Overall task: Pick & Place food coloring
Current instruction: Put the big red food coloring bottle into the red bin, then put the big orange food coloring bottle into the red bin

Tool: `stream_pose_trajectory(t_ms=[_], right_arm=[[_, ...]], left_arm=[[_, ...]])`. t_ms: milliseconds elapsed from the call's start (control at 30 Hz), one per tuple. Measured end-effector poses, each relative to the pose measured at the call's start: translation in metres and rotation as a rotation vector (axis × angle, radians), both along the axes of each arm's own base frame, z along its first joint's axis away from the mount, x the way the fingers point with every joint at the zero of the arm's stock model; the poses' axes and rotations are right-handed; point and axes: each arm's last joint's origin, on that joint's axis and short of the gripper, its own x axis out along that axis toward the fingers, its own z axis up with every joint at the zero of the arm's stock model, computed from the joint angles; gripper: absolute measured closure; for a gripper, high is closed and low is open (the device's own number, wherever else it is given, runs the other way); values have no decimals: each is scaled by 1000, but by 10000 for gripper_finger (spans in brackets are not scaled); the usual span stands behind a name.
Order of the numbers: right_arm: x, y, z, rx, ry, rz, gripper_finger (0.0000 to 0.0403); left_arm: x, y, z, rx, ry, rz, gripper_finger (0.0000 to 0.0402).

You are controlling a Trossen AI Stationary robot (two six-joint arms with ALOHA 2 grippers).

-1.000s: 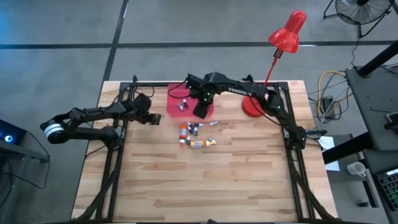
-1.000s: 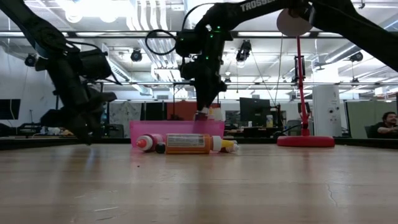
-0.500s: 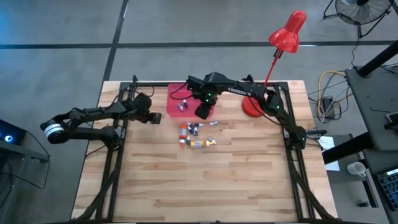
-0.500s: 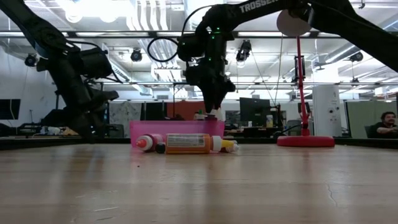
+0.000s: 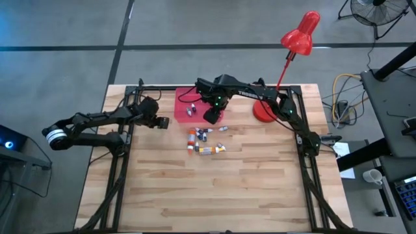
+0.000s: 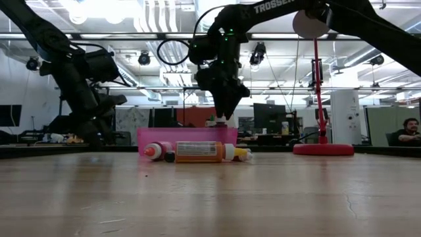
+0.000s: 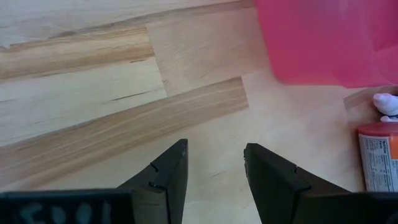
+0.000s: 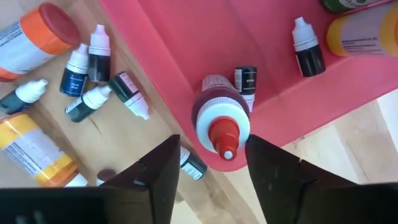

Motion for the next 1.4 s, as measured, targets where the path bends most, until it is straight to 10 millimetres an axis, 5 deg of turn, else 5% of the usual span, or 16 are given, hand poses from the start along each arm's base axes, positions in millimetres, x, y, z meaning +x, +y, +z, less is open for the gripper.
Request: stream_pose_trajectory(t_ms=[267,567,733,1100,1400], right_arm=[[-3,0,9,-10,-19,17,208],[-28,10,64,-169,-72,127,205],[-48,18,77,-189,-150,114,208],[-141,57,64,-269,-371,-32,228],[-200,74,56,-328,-386,-59,234]], left_arm=[[0,0,0,0,0,-1,271],[-2,-4,-6,-45,0,21,271],[9,-15,2,-18,-25,-42,271],[47,-67,41,155,-114,-146,271],[70,-98,50,-35,-224,21,271]])
